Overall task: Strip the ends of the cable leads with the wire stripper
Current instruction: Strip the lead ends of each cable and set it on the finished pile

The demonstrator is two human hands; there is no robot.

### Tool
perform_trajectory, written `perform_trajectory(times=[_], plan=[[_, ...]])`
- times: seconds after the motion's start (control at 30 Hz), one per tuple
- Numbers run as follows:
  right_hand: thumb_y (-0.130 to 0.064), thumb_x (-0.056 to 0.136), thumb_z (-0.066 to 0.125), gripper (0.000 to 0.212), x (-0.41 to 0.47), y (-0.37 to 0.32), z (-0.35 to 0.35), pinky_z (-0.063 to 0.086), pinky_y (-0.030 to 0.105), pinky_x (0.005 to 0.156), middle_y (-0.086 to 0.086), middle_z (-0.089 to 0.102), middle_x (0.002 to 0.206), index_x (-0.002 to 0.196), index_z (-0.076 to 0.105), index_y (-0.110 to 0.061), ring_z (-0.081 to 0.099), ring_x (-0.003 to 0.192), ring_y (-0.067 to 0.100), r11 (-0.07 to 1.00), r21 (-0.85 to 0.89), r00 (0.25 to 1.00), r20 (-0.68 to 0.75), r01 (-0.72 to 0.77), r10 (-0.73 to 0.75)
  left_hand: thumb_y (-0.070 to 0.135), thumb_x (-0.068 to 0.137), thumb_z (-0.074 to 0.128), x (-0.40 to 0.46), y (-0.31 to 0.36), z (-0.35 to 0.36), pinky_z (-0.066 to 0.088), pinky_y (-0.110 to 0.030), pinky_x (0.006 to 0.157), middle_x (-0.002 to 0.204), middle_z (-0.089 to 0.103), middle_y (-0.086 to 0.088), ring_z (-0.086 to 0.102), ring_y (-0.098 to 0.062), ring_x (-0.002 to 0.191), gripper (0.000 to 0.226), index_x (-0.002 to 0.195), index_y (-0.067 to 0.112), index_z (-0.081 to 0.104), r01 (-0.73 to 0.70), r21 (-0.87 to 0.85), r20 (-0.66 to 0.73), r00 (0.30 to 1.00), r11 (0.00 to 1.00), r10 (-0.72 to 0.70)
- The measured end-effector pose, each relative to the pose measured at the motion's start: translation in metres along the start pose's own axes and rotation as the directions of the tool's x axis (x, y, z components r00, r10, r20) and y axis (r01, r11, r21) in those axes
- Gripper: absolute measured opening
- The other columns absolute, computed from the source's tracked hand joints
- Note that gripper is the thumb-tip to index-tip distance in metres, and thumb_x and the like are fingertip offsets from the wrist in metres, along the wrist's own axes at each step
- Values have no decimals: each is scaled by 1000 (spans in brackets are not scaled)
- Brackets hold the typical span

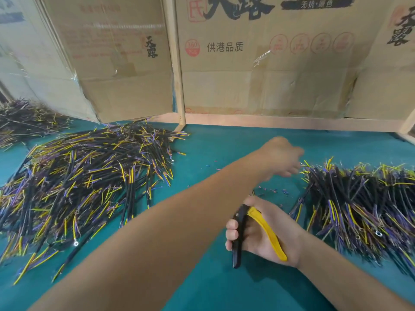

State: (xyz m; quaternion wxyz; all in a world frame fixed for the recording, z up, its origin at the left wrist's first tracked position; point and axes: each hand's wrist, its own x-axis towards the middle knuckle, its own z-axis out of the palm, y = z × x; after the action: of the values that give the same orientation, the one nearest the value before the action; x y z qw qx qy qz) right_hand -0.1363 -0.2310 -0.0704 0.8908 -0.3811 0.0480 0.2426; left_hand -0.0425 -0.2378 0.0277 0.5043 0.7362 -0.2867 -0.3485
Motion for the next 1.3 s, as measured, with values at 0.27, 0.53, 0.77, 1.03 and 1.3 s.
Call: perform_trajectory(times=[0.27, 0.53, 0.77, 1.03, 1.3], plan=[[-37, 82, 77, 35, -2, -4, 9, 52, 44, 72, 12, 51, 77, 86, 64, -5, 51, 66, 29, 1000, 4, 999, -41, -11, 11, 19, 96, 52, -69, -55, -162, 42, -25, 67, 80, 61, -7, 53, -22, 75, 15, 85, 12, 60, 394, 812, -435, 900, 431, -3], [-38, 92, 64, 33, -5, -6, 14, 53, 45, 75, 12, 49, 78, 89, 59, -6, 51, 67, 28, 1000, -18, 998, -66, -7, 6, 35, 87, 55, -135, -139, -175, 50, -33, 78, 80, 65, 0, 66, -25, 88, 28, 78, 10, 44, 544, 813, -535, 839, 210, -102], [-38, 93, 60, 32, -7, -6, 19, 52, 45, 73, 13, 47, 78, 92, 55, -6, 49, 66, 28, 1000, -22, 995, -101, 0, -2, 11, 81, 63, -143, -145, -175, 32, -23, 46, 56, 53, -6, 39, -20, 47, 14, 76, 9, 50, 96, 302, -674, 725, 948, 141], [-37, 93, 62, 32, -6, -4, 16, 53, 45, 75, 13, 48, 78, 90, 58, -5, 49, 67, 29, 1000, -20, 997, -79, 2, -3, 0, 89, 45, -151, -131, -162, 36, -21, 44, 71, 64, -11, 54, -21, 52, 25, 91, 8, 68, -356, -113, -663, 722, 928, 196], [-37, 94, 60, 33, -7, -5, 17, 53, 46, 75, 13, 48, 78, 90, 58, -4, 49, 68, 29, 1000, -24, 997, -82, 4, -6, 33, 98, 62, -154, -130, -155, 41, -20, 50, 63, 62, 5, 52, -8, 48, 4, 98, 28, 62, -255, 635, -566, 489, 729, 664]])
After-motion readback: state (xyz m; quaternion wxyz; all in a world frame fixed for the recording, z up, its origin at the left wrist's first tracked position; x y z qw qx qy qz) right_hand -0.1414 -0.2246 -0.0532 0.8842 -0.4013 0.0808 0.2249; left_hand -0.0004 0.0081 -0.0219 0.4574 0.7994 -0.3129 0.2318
